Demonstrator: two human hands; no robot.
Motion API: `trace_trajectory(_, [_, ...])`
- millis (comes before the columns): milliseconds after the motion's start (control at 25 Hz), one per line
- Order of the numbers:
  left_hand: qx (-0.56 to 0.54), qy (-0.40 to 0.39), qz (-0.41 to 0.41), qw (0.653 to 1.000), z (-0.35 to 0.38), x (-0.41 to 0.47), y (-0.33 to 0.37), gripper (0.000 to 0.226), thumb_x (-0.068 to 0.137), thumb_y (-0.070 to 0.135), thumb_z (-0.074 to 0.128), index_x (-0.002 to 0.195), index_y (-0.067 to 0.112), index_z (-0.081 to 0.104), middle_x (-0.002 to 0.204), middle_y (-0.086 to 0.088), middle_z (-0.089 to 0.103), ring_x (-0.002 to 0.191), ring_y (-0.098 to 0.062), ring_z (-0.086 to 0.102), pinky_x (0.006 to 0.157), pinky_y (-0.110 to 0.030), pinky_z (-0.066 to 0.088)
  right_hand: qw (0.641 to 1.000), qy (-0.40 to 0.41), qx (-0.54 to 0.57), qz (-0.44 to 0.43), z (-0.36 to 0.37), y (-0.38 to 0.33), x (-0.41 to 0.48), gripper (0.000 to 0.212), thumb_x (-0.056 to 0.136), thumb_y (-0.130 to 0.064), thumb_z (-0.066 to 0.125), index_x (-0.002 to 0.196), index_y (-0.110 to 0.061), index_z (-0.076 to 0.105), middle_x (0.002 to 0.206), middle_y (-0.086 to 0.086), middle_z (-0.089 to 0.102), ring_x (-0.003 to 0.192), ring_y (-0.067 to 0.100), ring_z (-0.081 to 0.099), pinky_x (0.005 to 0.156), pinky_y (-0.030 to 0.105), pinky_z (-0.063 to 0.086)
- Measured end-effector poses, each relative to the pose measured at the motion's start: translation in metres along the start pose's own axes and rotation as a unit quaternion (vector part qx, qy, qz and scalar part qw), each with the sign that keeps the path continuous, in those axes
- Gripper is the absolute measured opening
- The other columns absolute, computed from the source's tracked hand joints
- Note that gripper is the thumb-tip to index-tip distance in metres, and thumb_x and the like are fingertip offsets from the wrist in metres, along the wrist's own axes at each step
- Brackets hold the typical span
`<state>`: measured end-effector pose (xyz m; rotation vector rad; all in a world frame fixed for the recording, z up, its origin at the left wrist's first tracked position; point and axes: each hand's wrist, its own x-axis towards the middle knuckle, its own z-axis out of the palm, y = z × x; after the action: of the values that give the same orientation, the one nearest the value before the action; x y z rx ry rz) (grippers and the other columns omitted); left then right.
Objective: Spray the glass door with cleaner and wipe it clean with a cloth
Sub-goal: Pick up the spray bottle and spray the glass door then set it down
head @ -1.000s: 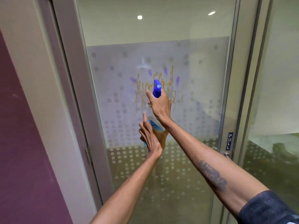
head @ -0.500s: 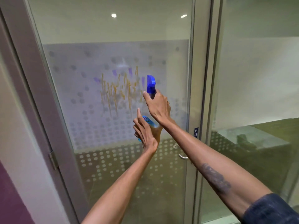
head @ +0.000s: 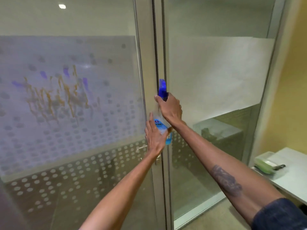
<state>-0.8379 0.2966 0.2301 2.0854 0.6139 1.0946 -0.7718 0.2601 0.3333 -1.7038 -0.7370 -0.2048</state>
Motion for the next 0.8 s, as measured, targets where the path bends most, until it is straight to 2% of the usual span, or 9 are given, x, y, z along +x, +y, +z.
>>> trace_trajectory(160, [-0.021, -0.080, 0.034, 0.996, 0.072, -0.002, 0.023, 0.109, 0.084, 0.064, 0.063, 0.162, 0.026, -0.002, 0.167, -0.005, 0.017, 0.150, -0.025, 0.027, 0.122, -0.055, 0.027, 0.998, 0.026, -0.038, 0.037, -0.060, 0.051, 0.023, 0.026, 0.093, -0.050, 0.060, 0.097, -0.024, 0.057, 0.084, -0.008, 0.061, 0.079, 0.020, 0.060, 0.070, 0.033, 0.037])
trace_trajectory(240, [-0.017, -0.124, 0.047, 0.991, 0.104, -0.002, 0.033, 0.106, 0.083, 0.068, 0.055, 0.162, 0.024, 0.000, 0.164, -0.007, 0.023, 0.147, -0.025, 0.032, 0.121, -0.052, 0.030, 0.996, 0.042, -0.056, 0.059, -0.090, 0.077, 0.032, 0.025, 0.094, -0.049, 0.059, 0.097, -0.025, 0.055, 0.083, -0.009, 0.059, 0.080, 0.020, 0.059, 0.072, 0.033, 0.037])
trace_trajectory(400, [-0.023, -0.195, 0.064, 0.978, 0.173, -0.001, 0.053, 0.094, 0.093, 0.058, 0.059, 0.163, 0.024, 0.005, 0.163, -0.008, 0.028, 0.145, -0.025, 0.036, 0.115, -0.045, 0.033, 0.989, 0.078, -0.085, 0.088, -0.147, 0.126, 0.050, 0.026, 0.096, -0.047, 0.059, 0.101, -0.021, 0.055, 0.090, -0.004, 0.062, 0.083, 0.022, 0.062, 0.075, 0.035, 0.044])
trace_trajectory(520, [-0.043, -0.236, 0.067, 0.968, 0.227, -0.003, 0.069, 0.087, 0.097, 0.057, 0.053, 0.163, 0.025, 0.007, 0.162, -0.010, 0.030, 0.141, -0.027, 0.043, 0.109, -0.045, 0.040, 0.984, 0.106, -0.102, 0.099, -0.187, 0.166, 0.062, 0.029, 0.098, -0.044, 0.058, 0.107, -0.017, 0.056, 0.094, 0.000, 0.064, 0.085, 0.023, 0.063, 0.077, 0.037, 0.048])
trace_trajectory(680, [-0.060, -0.294, 0.093, 0.949, 0.302, -0.004, 0.091, 0.083, 0.094, 0.064, 0.039, 0.162, 0.030, 0.005, 0.161, -0.010, 0.030, 0.139, -0.033, 0.047, 0.110, -0.060, 0.042, 0.972, 0.157, -0.136, 0.111, -0.242, 0.221, 0.085, 0.033, 0.099, -0.042, 0.059, 0.114, -0.012, 0.059, 0.095, 0.002, 0.063, 0.082, 0.023, 0.059, 0.070, 0.032, 0.040])
trace_trajectory(800, [-0.062, -0.334, 0.092, 0.936, 0.367, 0.008, 0.113, 0.081, 0.096, 0.066, 0.039, 0.161, 0.025, 0.012, 0.160, -0.012, 0.032, 0.141, -0.034, 0.045, 0.111, -0.065, 0.040, 0.957, 0.192, -0.174, 0.127, -0.287, 0.265, 0.111, 0.036, 0.099, -0.045, 0.058, 0.116, -0.013, 0.061, 0.097, 0.002, 0.064, 0.082, 0.024, 0.059, 0.066, 0.028, 0.038])
